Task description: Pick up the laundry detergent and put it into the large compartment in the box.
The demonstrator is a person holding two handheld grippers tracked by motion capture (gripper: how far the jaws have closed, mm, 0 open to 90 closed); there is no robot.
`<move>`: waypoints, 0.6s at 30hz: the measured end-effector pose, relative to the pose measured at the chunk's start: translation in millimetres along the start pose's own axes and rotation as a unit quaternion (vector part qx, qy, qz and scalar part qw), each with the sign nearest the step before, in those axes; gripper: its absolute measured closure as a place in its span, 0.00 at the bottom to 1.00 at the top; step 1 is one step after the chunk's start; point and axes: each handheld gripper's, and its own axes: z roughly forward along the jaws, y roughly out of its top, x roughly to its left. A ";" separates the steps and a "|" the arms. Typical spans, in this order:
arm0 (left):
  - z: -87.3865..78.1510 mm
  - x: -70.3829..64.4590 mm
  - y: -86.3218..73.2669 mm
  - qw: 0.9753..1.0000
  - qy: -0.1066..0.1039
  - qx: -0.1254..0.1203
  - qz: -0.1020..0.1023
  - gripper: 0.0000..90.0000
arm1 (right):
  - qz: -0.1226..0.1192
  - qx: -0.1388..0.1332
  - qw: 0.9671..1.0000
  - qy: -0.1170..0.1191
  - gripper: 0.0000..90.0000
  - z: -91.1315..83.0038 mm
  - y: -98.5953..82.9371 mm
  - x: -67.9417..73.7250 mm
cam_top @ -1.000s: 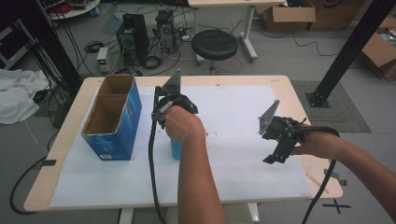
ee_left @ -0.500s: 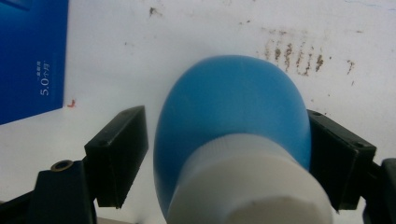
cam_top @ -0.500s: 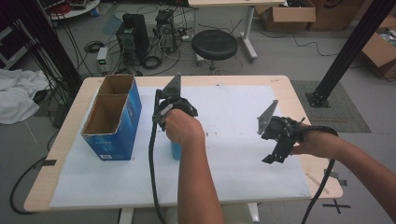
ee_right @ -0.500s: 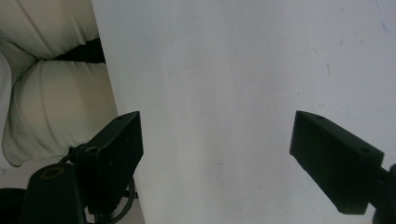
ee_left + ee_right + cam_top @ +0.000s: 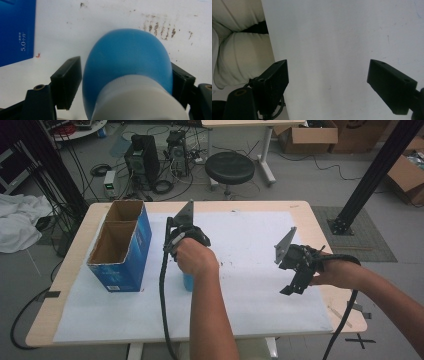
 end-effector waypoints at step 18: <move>-1.2 0.4 0.4 1.000 0.000 -0.003 -0.001 0.35 | 0.000 0.001 1.000 0.002 0.19 -0.3 -1.5 0.0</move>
